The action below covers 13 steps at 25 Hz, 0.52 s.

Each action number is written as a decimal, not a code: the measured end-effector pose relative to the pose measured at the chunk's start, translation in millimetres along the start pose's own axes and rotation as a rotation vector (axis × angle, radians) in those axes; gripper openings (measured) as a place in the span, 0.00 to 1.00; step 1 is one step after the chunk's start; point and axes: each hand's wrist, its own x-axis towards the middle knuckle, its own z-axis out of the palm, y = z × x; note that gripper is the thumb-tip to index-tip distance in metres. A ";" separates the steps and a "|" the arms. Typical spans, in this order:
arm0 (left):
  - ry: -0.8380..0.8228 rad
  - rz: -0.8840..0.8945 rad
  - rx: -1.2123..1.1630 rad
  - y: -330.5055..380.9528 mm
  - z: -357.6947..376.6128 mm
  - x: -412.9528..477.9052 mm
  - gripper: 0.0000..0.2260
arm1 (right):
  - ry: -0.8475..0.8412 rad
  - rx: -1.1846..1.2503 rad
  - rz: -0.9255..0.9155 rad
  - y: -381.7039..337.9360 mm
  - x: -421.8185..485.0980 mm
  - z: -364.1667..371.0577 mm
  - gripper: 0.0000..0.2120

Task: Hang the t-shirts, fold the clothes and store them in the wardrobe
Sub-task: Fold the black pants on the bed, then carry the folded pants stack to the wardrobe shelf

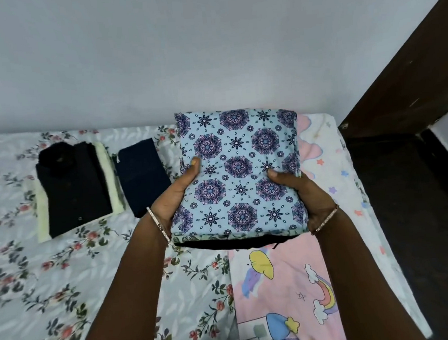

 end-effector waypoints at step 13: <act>0.204 0.139 -0.333 -43.9 -49.3 -178.9 0.39 | -0.248 -0.140 0.045 -5.5 -102.2 88.3 0.22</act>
